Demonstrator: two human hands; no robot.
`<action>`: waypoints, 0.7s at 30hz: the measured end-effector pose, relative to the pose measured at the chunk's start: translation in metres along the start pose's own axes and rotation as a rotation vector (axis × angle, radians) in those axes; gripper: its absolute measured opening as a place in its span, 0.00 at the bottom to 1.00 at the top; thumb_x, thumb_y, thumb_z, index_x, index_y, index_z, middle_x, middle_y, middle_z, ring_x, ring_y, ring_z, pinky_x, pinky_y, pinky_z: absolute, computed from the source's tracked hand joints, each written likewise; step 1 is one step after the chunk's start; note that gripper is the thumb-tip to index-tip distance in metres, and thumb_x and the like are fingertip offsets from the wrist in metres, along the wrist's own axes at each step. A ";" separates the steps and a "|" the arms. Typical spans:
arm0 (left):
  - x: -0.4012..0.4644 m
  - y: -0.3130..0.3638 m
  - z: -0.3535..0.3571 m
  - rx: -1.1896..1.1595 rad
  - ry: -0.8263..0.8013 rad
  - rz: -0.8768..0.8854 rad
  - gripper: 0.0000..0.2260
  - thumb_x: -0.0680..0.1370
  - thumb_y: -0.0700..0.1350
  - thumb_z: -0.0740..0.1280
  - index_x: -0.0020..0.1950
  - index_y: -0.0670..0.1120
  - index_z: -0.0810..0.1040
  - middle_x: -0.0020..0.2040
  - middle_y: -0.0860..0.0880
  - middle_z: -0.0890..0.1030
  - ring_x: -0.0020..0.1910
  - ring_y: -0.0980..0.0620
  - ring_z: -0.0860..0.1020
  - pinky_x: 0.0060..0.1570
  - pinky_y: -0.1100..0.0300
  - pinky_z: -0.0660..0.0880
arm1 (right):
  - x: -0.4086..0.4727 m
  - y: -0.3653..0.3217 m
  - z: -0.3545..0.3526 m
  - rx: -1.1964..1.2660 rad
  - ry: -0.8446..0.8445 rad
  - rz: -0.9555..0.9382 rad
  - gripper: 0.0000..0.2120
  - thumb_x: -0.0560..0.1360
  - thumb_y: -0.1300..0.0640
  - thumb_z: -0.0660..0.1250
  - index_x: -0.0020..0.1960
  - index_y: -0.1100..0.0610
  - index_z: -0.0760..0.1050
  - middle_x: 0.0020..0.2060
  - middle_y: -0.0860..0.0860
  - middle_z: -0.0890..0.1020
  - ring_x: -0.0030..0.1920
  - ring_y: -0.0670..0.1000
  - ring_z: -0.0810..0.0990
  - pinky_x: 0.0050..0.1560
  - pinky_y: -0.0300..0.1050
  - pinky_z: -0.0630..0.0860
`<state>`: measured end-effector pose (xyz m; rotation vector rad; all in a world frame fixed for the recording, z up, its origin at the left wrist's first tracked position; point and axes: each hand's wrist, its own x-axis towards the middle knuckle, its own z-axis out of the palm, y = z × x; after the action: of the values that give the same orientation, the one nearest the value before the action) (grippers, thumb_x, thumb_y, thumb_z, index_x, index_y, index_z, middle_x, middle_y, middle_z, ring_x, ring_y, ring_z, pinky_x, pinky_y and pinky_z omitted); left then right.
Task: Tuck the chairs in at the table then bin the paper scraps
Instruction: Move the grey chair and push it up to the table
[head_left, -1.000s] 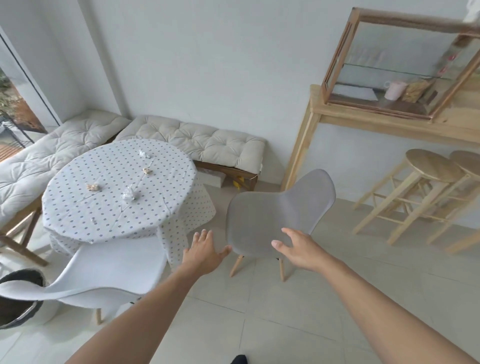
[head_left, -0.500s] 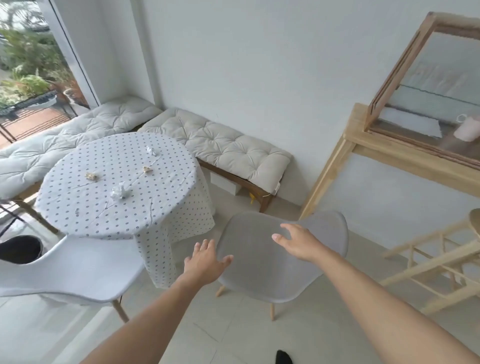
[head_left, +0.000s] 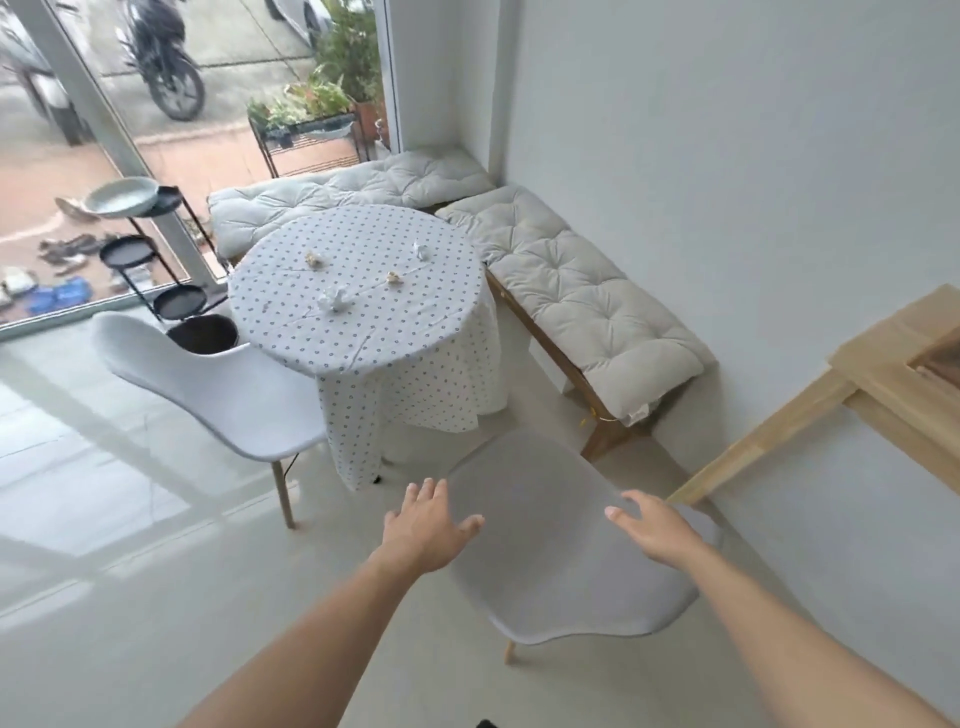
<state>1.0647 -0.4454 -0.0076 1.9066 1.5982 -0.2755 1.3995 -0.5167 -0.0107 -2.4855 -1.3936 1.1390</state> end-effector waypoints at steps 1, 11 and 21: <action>-0.003 0.006 0.003 -0.008 0.013 -0.008 0.43 0.80 0.71 0.57 0.86 0.46 0.51 0.87 0.46 0.52 0.86 0.43 0.48 0.79 0.37 0.57 | 0.004 0.011 -0.003 0.000 0.001 0.006 0.31 0.83 0.42 0.64 0.80 0.57 0.66 0.78 0.56 0.71 0.79 0.57 0.68 0.76 0.52 0.65; -0.053 0.044 0.056 -0.079 0.080 -0.157 0.42 0.81 0.69 0.57 0.86 0.45 0.52 0.87 0.46 0.53 0.86 0.43 0.49 0.80 0.38 0.58 | 0.028 0.085 -0.013 -0.161 -0.031 -0.080 0.28 0.82 0.44 0.66 0.77 0.57 0.70 0.75 0.55 0.76 0.75 0.57 0.73 0.73 0.51 0.68; -0.096 0.105 0.154 -0.239 0.025 -0.323 0.41 0.81 0.68 0.58 0.86 0.45 0.53 0.87 0.46 0.54 0.86 0.43 0.51 0.80 0.37 0.58 | 0.031 0.139 -0.032 -0.355 -0.080 -0.260 0.28 0.80 0.47 0.68 0.77 0.56 0.70 0.77 0.54 0.71 0.78 0.55 0.68 0.76 0.51 0.67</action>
<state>1.1759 -0.6201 -0.0423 1.4767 1.8646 -0.1844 1.5282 -0.5658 -0.0600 -2.3882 -2.0280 1.0221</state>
